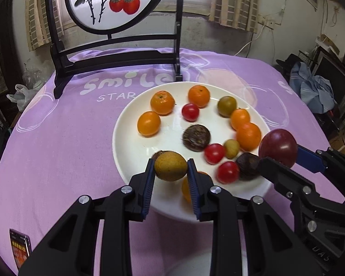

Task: Organize fruits

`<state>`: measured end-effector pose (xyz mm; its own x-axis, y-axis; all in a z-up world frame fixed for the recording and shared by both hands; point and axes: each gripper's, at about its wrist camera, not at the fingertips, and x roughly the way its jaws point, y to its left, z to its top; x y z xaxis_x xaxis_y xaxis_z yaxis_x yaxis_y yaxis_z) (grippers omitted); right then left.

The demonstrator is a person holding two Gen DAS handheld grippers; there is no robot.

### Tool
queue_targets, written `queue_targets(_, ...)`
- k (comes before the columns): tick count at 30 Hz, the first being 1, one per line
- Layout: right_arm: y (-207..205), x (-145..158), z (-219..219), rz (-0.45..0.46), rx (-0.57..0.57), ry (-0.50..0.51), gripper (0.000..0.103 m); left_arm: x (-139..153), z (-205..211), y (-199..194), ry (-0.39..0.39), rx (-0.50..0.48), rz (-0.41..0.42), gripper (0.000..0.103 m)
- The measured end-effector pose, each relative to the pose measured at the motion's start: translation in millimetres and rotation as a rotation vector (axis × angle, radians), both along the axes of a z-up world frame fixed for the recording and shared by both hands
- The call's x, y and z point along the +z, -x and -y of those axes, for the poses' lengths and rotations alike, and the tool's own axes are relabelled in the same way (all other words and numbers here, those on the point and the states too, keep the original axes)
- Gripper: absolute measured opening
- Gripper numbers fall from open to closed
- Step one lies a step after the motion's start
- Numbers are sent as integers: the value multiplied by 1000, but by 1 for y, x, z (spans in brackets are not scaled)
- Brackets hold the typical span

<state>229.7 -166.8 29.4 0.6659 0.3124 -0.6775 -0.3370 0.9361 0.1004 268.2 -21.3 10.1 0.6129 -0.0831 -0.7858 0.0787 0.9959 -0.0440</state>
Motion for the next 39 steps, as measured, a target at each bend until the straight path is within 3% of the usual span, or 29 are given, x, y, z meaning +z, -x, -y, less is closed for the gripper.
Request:
queue_targets(4, -23, -12, -6, -22, -17, -3, 42, -12, -2, -22, 22, 8, -28, 28)
queue_targets(7, -34, -17, -5, -13, -51, -5, 48, -18, -5, -34, 31, 46, -39, 50)
queue_targets(8, -36, -17, -3, -13, -58, -11, 49, -20, -7, -37, 37, 61, -40, 62)
queue_targets(15, -18, -6, 11, 30, -55, -12, 56, -16, -8, -24, 33, 87, -21, 75)
queue_targets(21, 16, -4, 16, 42, -47, 27, 69, -8, -5, 8, 21, 82, 0, 81)
queue_targets(23, 28, -5, 18, 36, -51, 25, 78, -5, -4, 21, 19, 81, 10, 82)
queue_targets(26, 46, -4, 23, 52, -72, 27, 99, 2, -1, 44, 8, 70, 31, 84)
queue_targets(30, 65, -9, 30, 45, -115, 38, 99, 9, 3, 75, -17, 70, 58, 90)
queue_targets(39, 105, -13, 29, 42, -127, 46, 99, 17, 3, 121, -27, 70, 78, 91)
